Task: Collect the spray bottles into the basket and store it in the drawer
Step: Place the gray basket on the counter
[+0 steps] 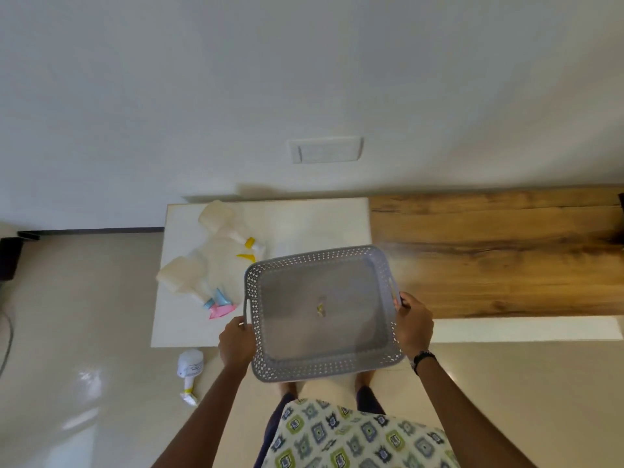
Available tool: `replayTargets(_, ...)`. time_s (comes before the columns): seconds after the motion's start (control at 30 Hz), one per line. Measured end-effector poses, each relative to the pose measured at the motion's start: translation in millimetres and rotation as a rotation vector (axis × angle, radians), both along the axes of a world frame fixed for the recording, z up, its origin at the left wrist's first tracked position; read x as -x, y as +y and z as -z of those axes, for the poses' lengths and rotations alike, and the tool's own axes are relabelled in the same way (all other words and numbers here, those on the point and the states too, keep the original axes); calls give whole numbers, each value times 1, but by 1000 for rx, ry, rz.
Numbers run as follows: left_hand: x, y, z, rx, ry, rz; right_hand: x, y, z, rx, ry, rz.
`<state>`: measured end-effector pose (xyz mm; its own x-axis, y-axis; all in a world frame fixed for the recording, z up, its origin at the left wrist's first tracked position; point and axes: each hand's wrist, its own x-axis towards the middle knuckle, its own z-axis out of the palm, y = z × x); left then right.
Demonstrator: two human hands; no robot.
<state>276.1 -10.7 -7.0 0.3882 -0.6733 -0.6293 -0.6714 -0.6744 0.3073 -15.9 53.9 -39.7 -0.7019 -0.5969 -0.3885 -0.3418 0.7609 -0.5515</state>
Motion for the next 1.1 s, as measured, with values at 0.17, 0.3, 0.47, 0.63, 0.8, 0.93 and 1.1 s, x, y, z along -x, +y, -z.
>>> replayTargets(0.17, -64, -15, 24, 8, -1, 94, -64, 3, 22, 12, 12, 33)
replayTargets(0.3, -95, -25, 43, 75, -11, 201, -93, 0, 42, 55, 28, 44)
replayTargets(0.47, -112, -35, 59, 156, -3, 275, -102, -3, 52, 75, 50, 53)
replayTargets(0.63, -115, -48, 61, 263, 5, 331, -96, -13, 60, 152, 41, 19)
replayTargets(0.8, -116, -64, 72, 317, 26, 396, -83, -26, 73, 182, 24, -33)
replayTargets(0.93, -111, -78, 77, 354, 26, 413, -71, -40, 76, 209, 67, -86)
replayTargets(1.1, -106, -96, 83, 365, 36, 420, -57, -61, 79, 208, 125, -124)
